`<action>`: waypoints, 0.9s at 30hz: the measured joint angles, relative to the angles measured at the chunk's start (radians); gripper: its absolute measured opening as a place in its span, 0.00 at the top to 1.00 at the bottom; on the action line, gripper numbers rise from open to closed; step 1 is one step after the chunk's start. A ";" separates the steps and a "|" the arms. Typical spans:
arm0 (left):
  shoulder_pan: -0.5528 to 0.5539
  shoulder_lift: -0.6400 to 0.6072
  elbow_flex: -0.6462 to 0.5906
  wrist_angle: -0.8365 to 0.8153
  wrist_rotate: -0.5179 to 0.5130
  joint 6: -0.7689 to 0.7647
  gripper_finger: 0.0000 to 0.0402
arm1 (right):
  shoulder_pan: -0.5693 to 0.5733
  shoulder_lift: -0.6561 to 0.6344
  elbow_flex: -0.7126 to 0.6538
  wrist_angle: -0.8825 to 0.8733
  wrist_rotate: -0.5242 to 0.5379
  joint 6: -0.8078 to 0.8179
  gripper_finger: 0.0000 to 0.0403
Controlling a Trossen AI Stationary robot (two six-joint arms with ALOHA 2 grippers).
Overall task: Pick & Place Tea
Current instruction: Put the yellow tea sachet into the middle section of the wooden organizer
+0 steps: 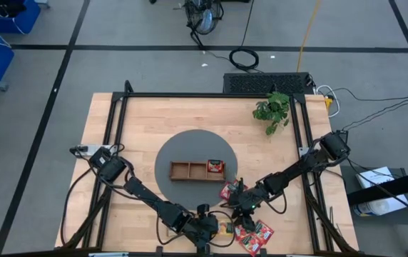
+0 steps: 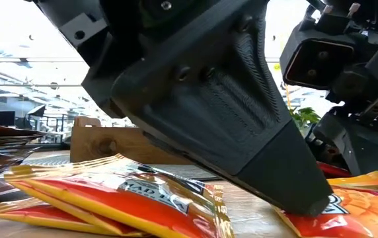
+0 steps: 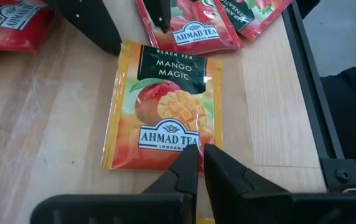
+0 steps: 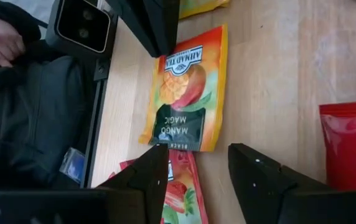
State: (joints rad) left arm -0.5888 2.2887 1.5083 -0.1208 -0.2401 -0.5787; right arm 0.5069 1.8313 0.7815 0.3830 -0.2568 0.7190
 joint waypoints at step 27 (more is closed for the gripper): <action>0.016 0.001 -0.003 0.035 -0.054 0.079 0.91 | 0.023 0.003 -0.001 0.002 0.118 -0.081 0.99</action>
State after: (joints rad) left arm -0.5728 2.2898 1.5056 -0.0856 -0.2943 -0.5001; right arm 0.5297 1.8343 0.7803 0.3849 -0.1391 0.6377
